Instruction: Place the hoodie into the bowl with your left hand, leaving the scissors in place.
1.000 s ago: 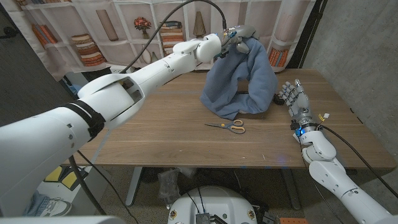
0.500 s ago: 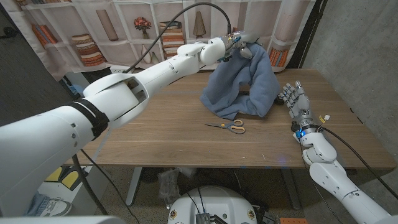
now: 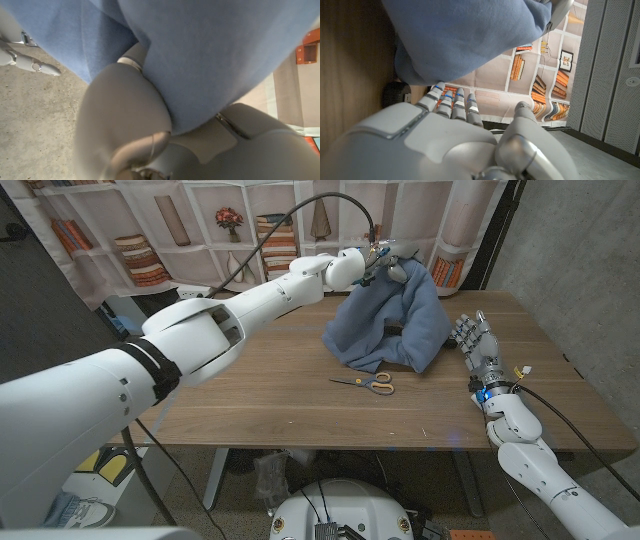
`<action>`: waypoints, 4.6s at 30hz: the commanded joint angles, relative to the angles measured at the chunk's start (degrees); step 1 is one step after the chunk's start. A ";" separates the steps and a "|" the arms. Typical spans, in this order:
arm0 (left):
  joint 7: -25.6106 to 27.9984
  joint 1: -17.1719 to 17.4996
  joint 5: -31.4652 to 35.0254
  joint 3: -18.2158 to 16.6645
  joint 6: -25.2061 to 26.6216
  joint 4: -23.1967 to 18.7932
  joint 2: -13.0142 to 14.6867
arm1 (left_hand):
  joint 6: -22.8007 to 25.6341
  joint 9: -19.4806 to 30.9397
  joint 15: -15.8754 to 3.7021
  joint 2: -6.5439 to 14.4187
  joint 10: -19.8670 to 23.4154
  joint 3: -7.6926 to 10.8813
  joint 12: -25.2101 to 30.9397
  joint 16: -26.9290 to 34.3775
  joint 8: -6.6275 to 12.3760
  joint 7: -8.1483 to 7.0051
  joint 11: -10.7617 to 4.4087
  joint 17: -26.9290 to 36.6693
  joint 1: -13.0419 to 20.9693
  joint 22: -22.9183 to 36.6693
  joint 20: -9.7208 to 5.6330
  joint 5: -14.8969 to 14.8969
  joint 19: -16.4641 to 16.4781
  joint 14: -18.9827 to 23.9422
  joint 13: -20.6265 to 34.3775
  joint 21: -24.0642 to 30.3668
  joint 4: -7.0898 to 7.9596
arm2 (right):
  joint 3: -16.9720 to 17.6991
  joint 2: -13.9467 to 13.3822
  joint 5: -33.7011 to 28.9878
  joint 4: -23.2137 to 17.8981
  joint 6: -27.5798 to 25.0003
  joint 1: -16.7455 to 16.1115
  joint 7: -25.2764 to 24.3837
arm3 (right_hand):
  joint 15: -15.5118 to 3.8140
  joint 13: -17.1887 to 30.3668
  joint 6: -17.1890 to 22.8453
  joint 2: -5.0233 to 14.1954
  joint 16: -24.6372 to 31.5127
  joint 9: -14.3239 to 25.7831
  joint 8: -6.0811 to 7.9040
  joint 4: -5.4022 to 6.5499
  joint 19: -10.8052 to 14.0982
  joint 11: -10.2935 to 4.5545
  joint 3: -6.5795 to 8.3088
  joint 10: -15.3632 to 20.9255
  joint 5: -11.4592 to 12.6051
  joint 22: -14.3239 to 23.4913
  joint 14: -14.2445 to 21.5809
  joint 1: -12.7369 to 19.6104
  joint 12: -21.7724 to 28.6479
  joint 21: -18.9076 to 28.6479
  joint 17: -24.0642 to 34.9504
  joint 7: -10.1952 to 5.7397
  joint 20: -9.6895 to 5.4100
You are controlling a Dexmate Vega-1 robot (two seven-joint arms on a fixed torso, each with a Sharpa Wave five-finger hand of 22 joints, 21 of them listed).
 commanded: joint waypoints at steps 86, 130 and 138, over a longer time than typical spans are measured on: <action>-4.04 2.91 -3.10 6.33 -2.52 10.54 -4.97 | -0.24 -0.25 -13.25 0.57 -0.50 7.13 0.24 -1.81 2.05 0.79 -0.26 1.21 0.46 -0.09 -5.36 0.22 -2.45 7.26 -0.77 -0.13 6.36 | -0.96 1.03 1.10 2.40 -0.20 1.59 1.45 | 0.29 0.29 0.51 0.31 0.05 0.25 -0.02 -0.45 0.46 -0.13 0.13 0.36 -0.17 0.28 0.42 0.45 -0.06 0.05 0.18 0.04 0.20; -10.50 4.37 -3.71 4.85 -0.06 3.72 -1.57 | -8.30 -6.07 -8.68 -0.48 -13.34 0.02 -1.24 -4.74 -3.16 1.87 0.05 -2.97 -10.12 -0.35 3.91 0.34 -21.24 -12.72 -5.70 -13.66 11.53 | -0.98 0.67 0.88 1.90 0.13 0.78 1.72 | 0.40 0.30 0.45 0.43 0.07 0.26 -0.02 -0.56 0.35 -0.17 0.11 0.61 -0.19 0.29 0.52 0.51 0.03 0.02 0.18 -0.73 0.38; -10.30 4.79 -3.03 4.61 0.71 1.82 -0.81 | -12.73 -6.58 -7.54 -1.33 -18.59 -0.82 -1.58 -5.15 -5.48 -0.26 0.20 -5.27 -12.18 -0.21 5.75 0.91 -24.96 -18.46 -7.31 -16.68 12.05 | -0.95 0.50 0.94 1.87 0.06 0.78 1.96 | 0.42 0.31 0.47 0.46 0.06 0.27 -0.01 -0.59 0.36 -0.21 0.11 0.68 -0.20 0.29 0.50 0.54 0.05 0.02 0.18 -0.83 0.43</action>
